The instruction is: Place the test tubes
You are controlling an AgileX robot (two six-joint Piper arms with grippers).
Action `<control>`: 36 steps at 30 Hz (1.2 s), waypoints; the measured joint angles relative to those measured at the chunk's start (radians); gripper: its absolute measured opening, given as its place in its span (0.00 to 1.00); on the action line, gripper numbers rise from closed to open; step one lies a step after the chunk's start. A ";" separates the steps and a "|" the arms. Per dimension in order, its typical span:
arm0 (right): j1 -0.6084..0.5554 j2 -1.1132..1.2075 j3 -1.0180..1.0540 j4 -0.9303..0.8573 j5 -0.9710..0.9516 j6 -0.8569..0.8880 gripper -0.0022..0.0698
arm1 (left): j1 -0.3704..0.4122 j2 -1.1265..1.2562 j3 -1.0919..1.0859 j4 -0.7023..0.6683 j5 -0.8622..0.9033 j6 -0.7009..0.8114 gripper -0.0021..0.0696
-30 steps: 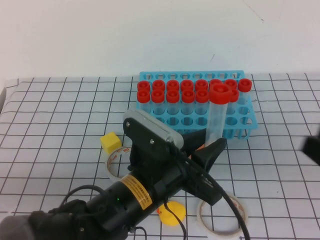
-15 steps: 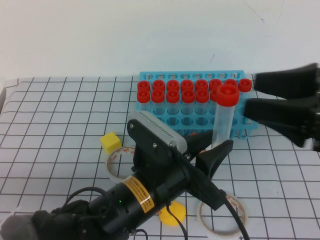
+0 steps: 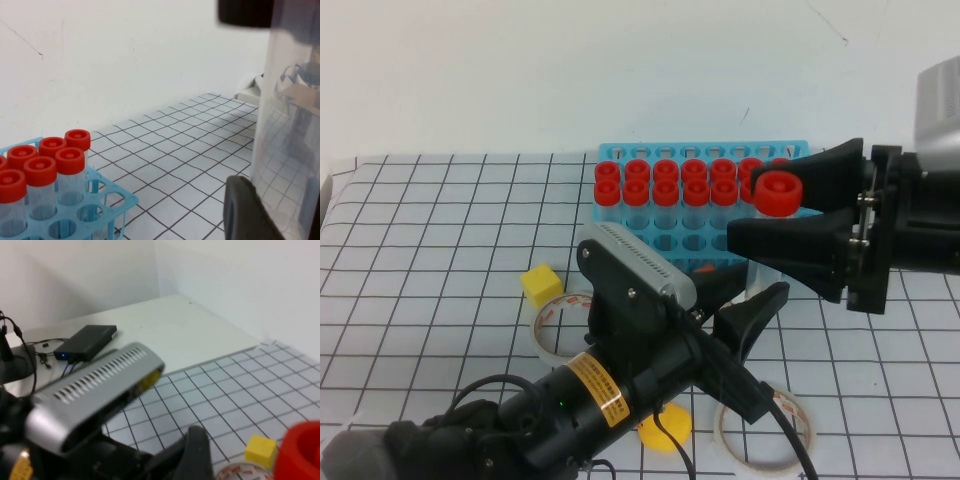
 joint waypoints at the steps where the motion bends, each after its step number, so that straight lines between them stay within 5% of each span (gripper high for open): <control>1: 0.000 0.007 0.000 0.000 -0.005 0.000 0.79 | 0.000 0.000 0.000 0.002 0.000 0.000 0.32; 6: 0.001 0.017 0.000 0.000 -0.016 0.000 0.72 | 0.000 0.000 0.000 0.011 0.000 0.000 0.32; 13: 0.001 0.017 0.000 0.000 -0.019 0.002 0.40 | 0.000 0.000 0.000 0.014 0.000 0.000 0.32; 21: 0.001 0.017 0.000 0.000 -0.020 0.002 0.40 | 0.000 0.000 0.000 0.015 0.000 0.000 0.33; 28: 0.001 0.017 0.000 0.000 -0.042 -0.006 0.40 | 0.000 0.000 0.000 0.017 0.000 0.029 0.58; 36: -0.003 -0.025 0.000 0.000 -0.180 -0.020 0.40 | 0.000 -0.063 0.072 -0.007 0.030 0.143 0.61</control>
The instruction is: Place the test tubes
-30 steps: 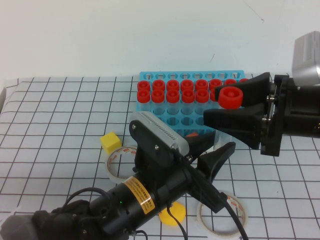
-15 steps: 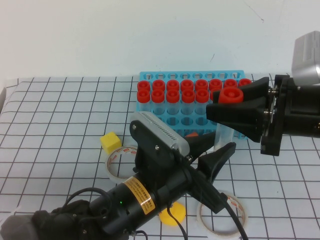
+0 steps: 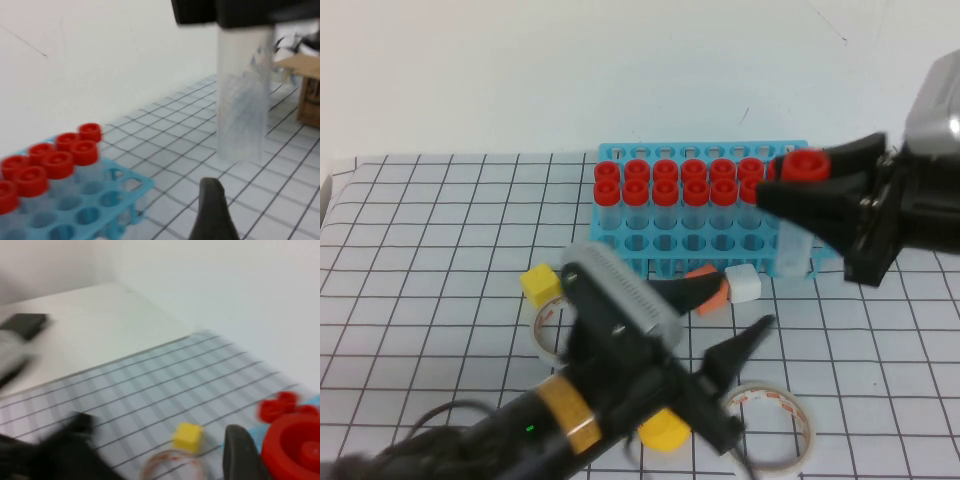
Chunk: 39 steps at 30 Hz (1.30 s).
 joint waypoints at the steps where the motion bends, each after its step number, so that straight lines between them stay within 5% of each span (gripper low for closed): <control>1: 0.000 -0.015 0.000 0.000 -0.024 0.000 0.40 | 0.000 -0.025 0.022 -0.020 0.000 0.029 0.60; 4: -0.002 -0.068 0.000 0.000 -0.088 -0.003 0.40 | 0.000 -0.133 0.097 -0.116 0.010 0.097 0.48; 8: -0.002 -0.136 0.028 0.005 -0.137 -0.003 0.40 | 0.000 -0.312 0.223 -0.248 0.070 0.146 0.16; 11: -0.002 -0.176 0.057 0.007 -0.148 -0.002 0.40 | 0.000 -0.452 0.311 -0.284 0.155 0.184 0.07; 26: -0.002 -0.242 0.130 0.012 -0.150 0.022 0.40 | 0.002 -1.036 0.534 -0.295 0.546 0.203 0.03; 39: -0.002 -0.242 0.142 0.012 -0.153 0.023 0.40 | 0.002 -1.173 0.536 -0.295 0.655 0.203 0.03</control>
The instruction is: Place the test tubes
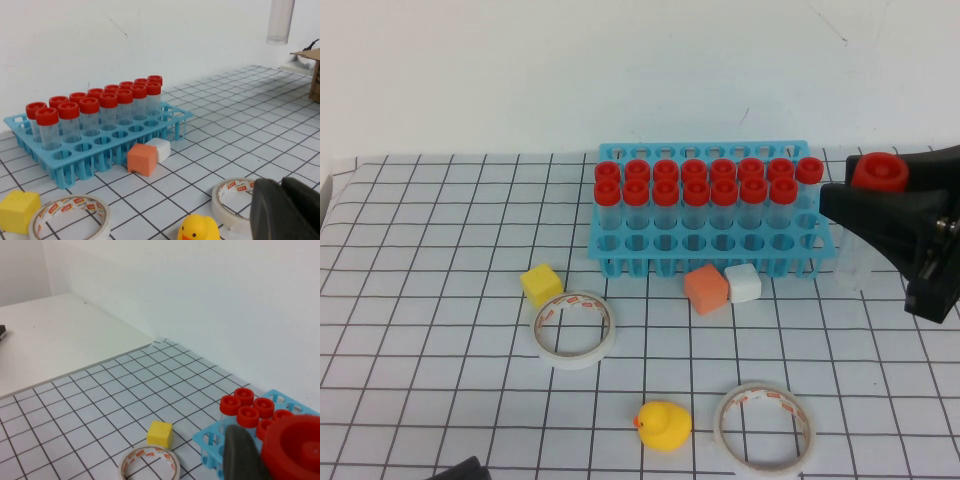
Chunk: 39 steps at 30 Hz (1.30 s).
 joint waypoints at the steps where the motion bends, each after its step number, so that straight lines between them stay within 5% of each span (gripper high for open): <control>1: 0.000 0.000 0.000 0.000 0.000 0.000 0.40 | 0.000 0.000 0.000 0.000 0.000 0.000 0.03; 30: 0.000 0.000 0.000 -0.084 -0.135 0.051 0.40 | 0.000 0.000 0.000 0.000 0.002 0.000 0.03; 34: 0.002 0.002 -0.023 -0.402 -0.189 0.403 0.40 | 0.000 0.000 0.000 0.000 0.002 0.000 0.03; 39: 0.002 0.032 -0.038 -1.018 -0.442 1.298 0.40 | 0.000 0.000 0.000 0.000 0.002 0.000 0.03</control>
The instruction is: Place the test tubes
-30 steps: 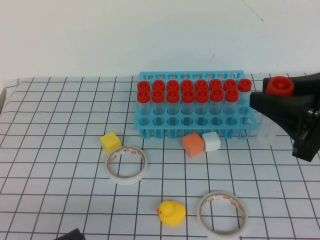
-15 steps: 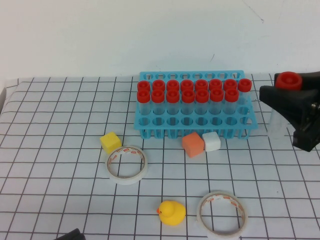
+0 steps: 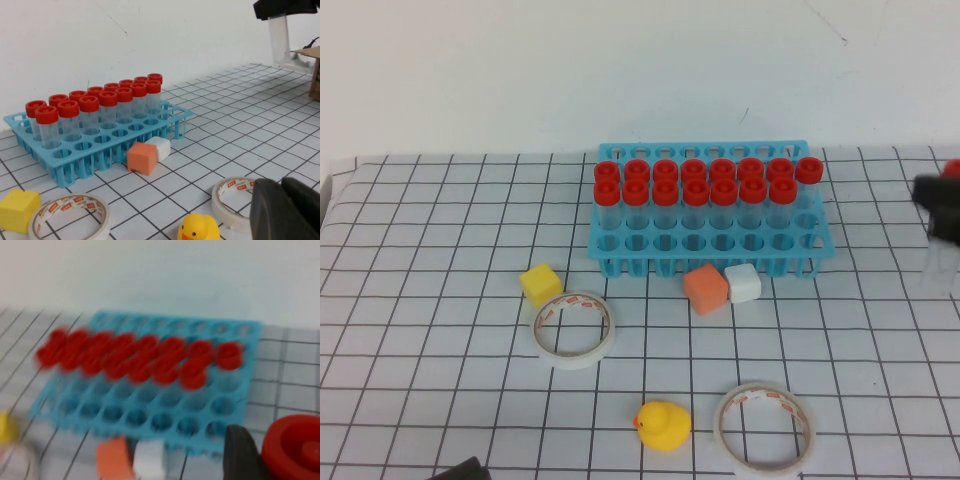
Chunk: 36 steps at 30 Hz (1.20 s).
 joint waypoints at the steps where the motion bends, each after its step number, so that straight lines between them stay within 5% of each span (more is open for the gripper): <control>1: 0.000 0.012 0.000 -0.123 -0.047 0.183 0.40 | 0.000 0.000 0.000 0.000 0.000 0.000 0.03; 6: 0.005 0.101 0.000 -0.751 -0.281 0.876 0.40 | 0.000 0.000 0.000 0.000 0.000 0.000 0.03; 9: 0.002 0.210 -0.002 -1.076 -0.558 1.095 0.40 | 0.000 0.000 0.000 0.000 0.000 0.000 0.03; 15: 0.002 0.370 -0.006 -1.141 -0.800 0.983 0.40 | 0.000 0.000 0.000 0.000 0.000 0.000 0.03; 36: 0.002 0.675 -0.221 -1.045 -0.838 0.767 0.40 | 0.000 0.000 0.000 0.000 0.002 0.000 0.03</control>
